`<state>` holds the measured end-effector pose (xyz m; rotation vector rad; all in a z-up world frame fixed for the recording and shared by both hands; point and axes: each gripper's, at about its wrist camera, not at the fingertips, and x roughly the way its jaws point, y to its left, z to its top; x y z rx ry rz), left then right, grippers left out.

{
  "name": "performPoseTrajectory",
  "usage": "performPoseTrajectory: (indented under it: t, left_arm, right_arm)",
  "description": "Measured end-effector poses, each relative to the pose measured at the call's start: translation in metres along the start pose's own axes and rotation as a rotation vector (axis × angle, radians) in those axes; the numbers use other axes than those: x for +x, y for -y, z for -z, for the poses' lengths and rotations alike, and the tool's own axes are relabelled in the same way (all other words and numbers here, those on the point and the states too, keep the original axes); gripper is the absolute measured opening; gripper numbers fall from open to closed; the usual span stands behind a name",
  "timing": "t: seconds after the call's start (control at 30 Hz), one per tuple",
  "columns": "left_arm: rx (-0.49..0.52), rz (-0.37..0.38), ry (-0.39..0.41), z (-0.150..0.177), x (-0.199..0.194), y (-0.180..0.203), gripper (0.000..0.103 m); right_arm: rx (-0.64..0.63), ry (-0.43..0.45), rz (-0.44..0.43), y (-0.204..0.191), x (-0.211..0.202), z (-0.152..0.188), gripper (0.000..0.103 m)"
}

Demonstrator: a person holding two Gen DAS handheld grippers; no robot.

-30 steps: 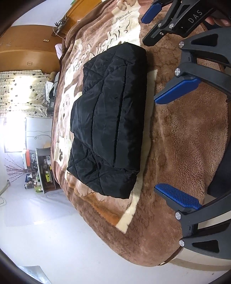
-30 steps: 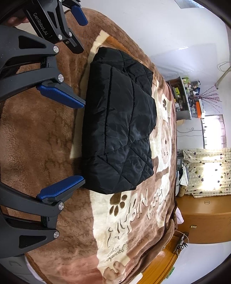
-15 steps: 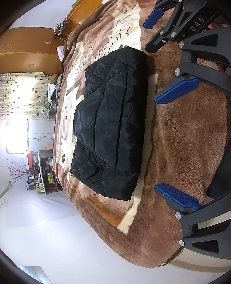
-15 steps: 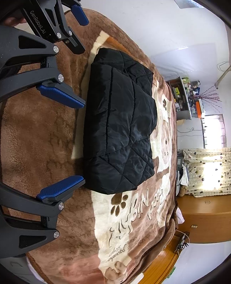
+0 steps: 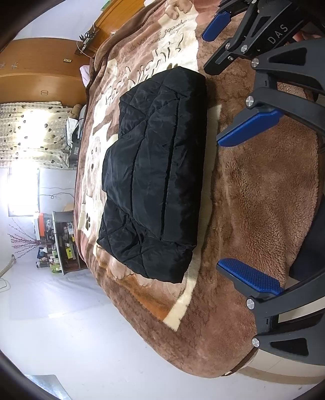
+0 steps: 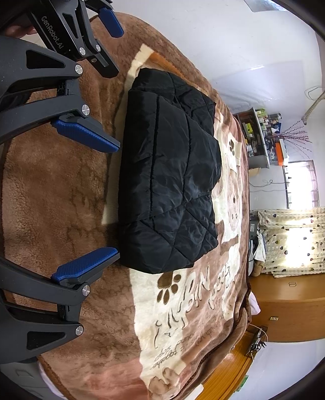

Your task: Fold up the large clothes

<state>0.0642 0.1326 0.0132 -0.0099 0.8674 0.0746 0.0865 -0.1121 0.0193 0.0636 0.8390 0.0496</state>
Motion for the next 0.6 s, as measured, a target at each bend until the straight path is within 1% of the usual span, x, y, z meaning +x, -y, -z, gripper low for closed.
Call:
performPoseTrajectory:
  t: [0.6]
  left_arm:
    - [-0.001, 0.004, -0.008, 0.0053, 0.0013, 0.0036, 0.091]
  right_arm:
    - [0.010, -0.009, 0.000, -0.0038, -0.0011, 0.0039, 0.078]
